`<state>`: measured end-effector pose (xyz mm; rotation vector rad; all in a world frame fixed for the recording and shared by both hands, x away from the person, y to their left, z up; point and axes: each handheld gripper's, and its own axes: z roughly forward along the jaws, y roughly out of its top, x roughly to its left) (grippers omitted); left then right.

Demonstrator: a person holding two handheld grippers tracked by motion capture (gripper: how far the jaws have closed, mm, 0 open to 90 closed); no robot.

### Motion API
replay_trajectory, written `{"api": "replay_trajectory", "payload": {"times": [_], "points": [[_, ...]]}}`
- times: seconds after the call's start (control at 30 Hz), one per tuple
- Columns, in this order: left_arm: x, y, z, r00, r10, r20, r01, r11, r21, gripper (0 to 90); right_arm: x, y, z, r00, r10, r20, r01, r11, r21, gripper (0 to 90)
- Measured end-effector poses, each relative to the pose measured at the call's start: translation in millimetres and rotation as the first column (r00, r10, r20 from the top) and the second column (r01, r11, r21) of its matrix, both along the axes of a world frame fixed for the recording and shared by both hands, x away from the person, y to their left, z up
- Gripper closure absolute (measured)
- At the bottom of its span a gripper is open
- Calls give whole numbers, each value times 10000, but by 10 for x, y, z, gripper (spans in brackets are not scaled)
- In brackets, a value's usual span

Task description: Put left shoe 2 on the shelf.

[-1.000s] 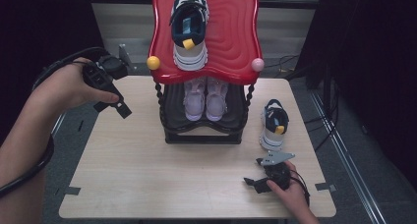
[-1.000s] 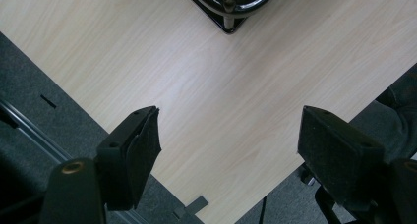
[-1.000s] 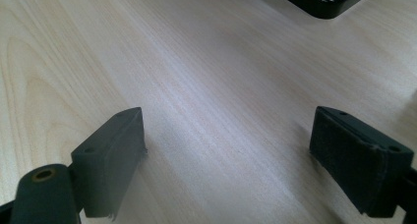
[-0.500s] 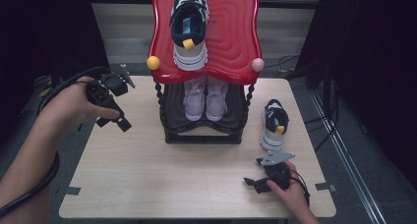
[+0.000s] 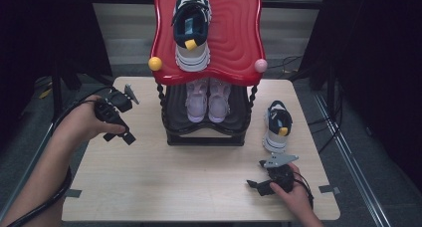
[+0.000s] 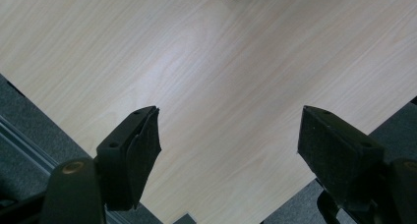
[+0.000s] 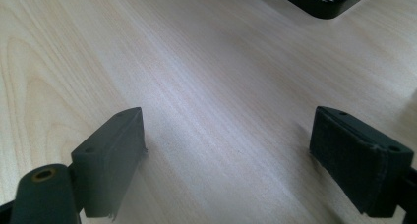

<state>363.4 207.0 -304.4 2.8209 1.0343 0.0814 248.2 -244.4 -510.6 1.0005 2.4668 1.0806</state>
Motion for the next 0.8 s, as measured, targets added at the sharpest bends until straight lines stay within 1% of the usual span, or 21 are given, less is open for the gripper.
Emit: {"api": "replay_trajectory", "payload": {"times": [0.07, 0.1, 0.2, 0.27, 0.3, 0.33, 0.4, 0.57, 0.63, 0.7, 0.8], "points": [[-4, 12, -56, 10000, 55, -17, -55, 9999, -153, 239, -1, 1, 0, 10000, -9, -14, 9, 10000, 8, 131], [-6, 18, -86, 9999, 126, -25, -127, 9998, -149, 241, -1, 0, 0, 10000, -7, -13, 7, 10000, 6, 131], [-7, 38, -180, 9997, 126, -185, -129, 9998, -181, 241, -1, 0, 0, 10000, -10, -13, 10, 10000, 5, 131], [-7, 48, -240, 9999, 142, -67, -144, 9996, -255, 243, -1, 1, 0, 10000, -9, -13, 9, 10000, 3, 131], [-1, 56, -264, 10000, 73, -62, -75, 9996, -269, 248, -1, 0, 0, 10000, -9, -13, 9, 10000, 4, 131], [-4, 57, -293, 9998, 192, 35, -191, 9993, -317, 250, -1, 0, 0, 10000, -8, -11, 8, 10000, 4, 131], [-6, 54, -348, 9999, 157, 6, -156, 9994, -305, 250, -4, 2, 1, 10000, -22, -57, 22, 10000, 10, 131], [-5, 35, -498, 9998, 178, 3, -178, 9983, -546, 251, -3, 0, 1, 10000, -1, -53, 1, 10000, -12, 131], [-3, 29, -546, 10000, 26, 72, -22, 9987, -512, 250, -3, 0, 1, 10000, 0, -53, 0, 10000, -13, 131], [-3, 23, -607, 9999, 146, 67, -141, 9970, -756, 250, -3, 0, 1, 10000, 0, -52, 0, 10000, -15, 131], [5, 12, -695, 9998, 107, 170, -92, 9964, -840, 249, -3, 0, 1, 10000, 0, -52, 0, 10000, -13, 131]]}}
